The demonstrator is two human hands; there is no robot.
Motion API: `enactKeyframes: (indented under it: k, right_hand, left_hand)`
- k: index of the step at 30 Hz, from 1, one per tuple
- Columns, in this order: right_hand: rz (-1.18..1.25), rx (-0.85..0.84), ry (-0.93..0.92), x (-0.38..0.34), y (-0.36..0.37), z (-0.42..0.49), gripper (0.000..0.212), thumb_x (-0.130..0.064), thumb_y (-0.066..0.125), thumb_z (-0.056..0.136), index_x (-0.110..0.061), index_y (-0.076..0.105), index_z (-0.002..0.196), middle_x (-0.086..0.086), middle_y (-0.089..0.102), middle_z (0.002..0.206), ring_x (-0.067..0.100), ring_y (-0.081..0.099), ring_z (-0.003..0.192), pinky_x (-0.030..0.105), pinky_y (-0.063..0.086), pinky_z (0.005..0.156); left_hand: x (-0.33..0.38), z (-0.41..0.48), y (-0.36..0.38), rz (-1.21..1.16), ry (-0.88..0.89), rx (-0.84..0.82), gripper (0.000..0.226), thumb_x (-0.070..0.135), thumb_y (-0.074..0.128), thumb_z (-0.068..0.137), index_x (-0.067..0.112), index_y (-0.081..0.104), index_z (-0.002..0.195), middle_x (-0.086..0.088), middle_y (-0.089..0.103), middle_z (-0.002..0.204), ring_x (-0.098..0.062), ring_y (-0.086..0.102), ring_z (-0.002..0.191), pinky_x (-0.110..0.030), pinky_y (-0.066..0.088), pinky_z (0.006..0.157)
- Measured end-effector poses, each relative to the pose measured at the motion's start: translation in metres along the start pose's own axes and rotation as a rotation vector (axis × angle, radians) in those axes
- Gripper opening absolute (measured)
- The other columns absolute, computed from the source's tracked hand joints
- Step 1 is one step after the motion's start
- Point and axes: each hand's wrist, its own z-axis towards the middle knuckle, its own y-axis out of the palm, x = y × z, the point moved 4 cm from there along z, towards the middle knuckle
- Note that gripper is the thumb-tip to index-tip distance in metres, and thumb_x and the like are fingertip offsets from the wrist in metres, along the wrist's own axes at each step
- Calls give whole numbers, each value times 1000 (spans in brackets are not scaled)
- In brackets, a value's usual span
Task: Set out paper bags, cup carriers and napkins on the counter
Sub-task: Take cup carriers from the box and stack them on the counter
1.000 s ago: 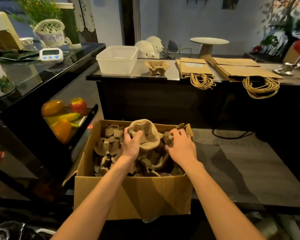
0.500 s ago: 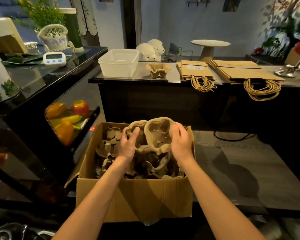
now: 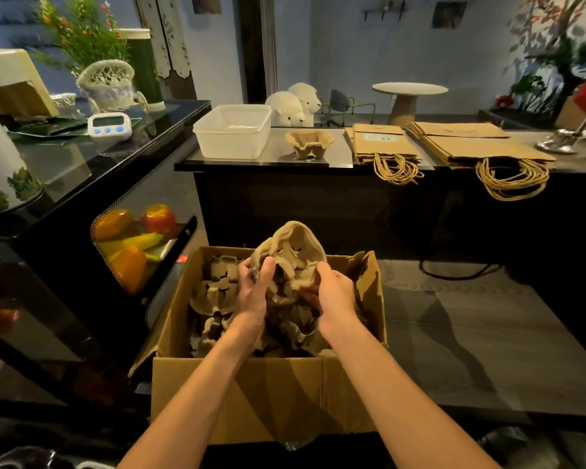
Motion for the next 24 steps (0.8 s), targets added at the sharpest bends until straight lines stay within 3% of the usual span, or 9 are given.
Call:
enactKeyframes:
  k: [3,5,7,10,13,16,19,22,24]
  right_hand:
    - [-196,-117,-17,-2,-2,0,25,-39,56,102,-20,69,110,0,73,102,15,68,96,29,56,81]
    - [-346,-159,-29,-1,-6,1,30,-40,55,102,-15,70,103,0,67,86,11,60,79,24,49,69]
    - [-531,-198,-88,-4,-8,2,38,-45,51,103,-12,70,96,0,63,76,12,57,69,26,48,67]
    - [-1042,-127,-397,-18,-16,5,40,-59,46,100,-24,67,101,-6,68,82,10,64,77,31,56,78]
    - [-1125,-142,-517,-27,-27,7,34,-58,53,98,-32,58,120,-10,66,108,10,62,102,35,55,90]
    - [-1499,-362,-531,-11,-28,14,77,-59,68,88,-31,37,152,-1,38,153,21,38,139,45,41,112]
    - [-1502,-345,-584,-8,-29,16,82,-47,76,86,-31,33,154,1,32,156,23,32,142,44,36,114]
    - [-1471,-295,-611,-3,-28,18,80,-43,73,90,-29,29,156,2,34,155,23,34,142,45,37,114]
    - [-1434,-213,-644,-2,-28,19,66,-36,68,95,-28,36,153,2,44,147,22,44,136,40,43,109]
  left_hand:
    - [-4,0,-4,22,46,-37,82,68,70,71,46,26,136,9,50,125,-15,54,113,-41,48,97]
    - [-7,2,-6,61,47,-26,74,59,75,79,47,25,131,15,50,116,-10,54,105,-32,47,89]
    - [-5,2,-8,30,31,-2,57,54,73,85,47,31,123,14,53,111,-10,56,101,-28,47,80]
    - [-2,2,-12,25,30,29,37,59,64,76,50,52,110,4,63,117,-22,59,113,-45,50,100]
    - [-4,6,-21,-1,-11,89,31,57,63,76,47,60,106,0,66,121,-27,58,118,-56,43,110]
    - [-6,11,-27,15,-22,100,11,46,63,93,44,58,102,1,65,116,-25,57,113,-48,45,104]
    - [-10,14,-30,27,0,81,9,34,60,100,41,57,105,5,63,109,-18,56,105,-33,43,83]
    - [-9,14,-29,22,21,92,16,31,60,100,32,58,116,5,63,107,-14,56,99,-31,42,80]
    - [-9,13,-30,24,37,100,18,30,60,101,30,57,119,6,62,106,-13,56,98,-28,42,78]
